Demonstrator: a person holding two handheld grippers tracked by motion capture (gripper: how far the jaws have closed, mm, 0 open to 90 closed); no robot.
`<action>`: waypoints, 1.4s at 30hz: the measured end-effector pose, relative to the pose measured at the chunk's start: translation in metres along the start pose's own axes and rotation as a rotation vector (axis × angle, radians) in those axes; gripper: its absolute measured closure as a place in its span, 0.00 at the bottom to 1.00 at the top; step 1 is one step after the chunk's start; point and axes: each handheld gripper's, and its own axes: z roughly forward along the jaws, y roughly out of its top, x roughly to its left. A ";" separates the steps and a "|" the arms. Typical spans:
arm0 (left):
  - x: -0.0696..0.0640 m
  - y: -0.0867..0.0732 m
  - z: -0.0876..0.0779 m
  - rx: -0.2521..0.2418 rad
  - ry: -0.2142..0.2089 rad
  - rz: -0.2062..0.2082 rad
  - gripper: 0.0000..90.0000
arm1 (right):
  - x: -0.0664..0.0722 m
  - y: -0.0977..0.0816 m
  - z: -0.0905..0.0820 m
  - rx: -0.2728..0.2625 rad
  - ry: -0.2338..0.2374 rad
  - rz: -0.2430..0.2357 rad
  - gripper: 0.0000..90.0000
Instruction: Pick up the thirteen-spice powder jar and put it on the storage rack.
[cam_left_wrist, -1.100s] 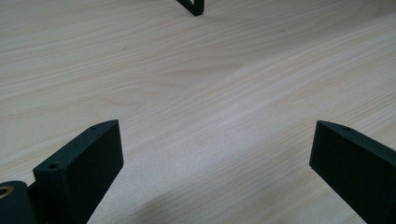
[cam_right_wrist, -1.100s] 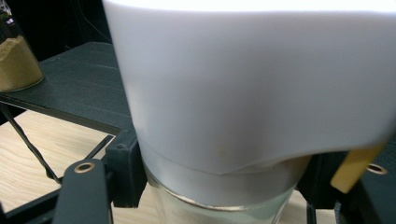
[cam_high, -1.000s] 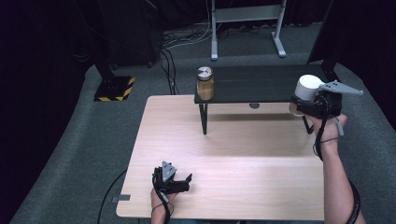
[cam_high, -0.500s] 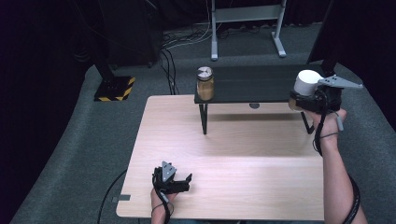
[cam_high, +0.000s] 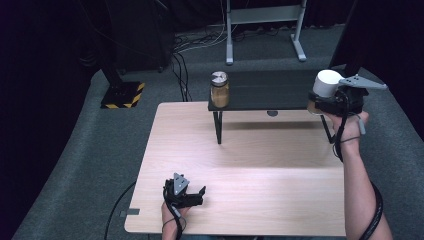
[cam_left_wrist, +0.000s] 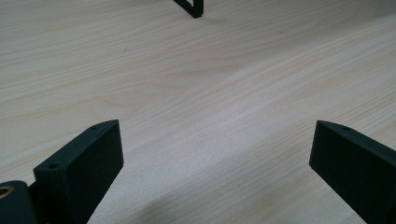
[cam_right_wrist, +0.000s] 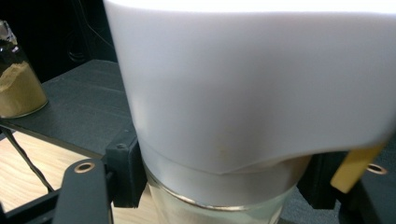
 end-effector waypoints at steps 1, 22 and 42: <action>0.000 0.000 0.000 0.000 0.000 0.002 0.03 | 0.000 0.001 0.001 0.000 -0.001 0.002 0.34; 0.000 -0.001 -0.001 -0.008 -0.004 0.006 0.03 | -0.004 0.010 0.023 0.029 -0.006 0.020 0.34; 0.000 -0.003 -0.001 -0.017 -0.008 0.004 0.03 | -0.002 0.015 0.040 0.046 -0.011 0.017 0.34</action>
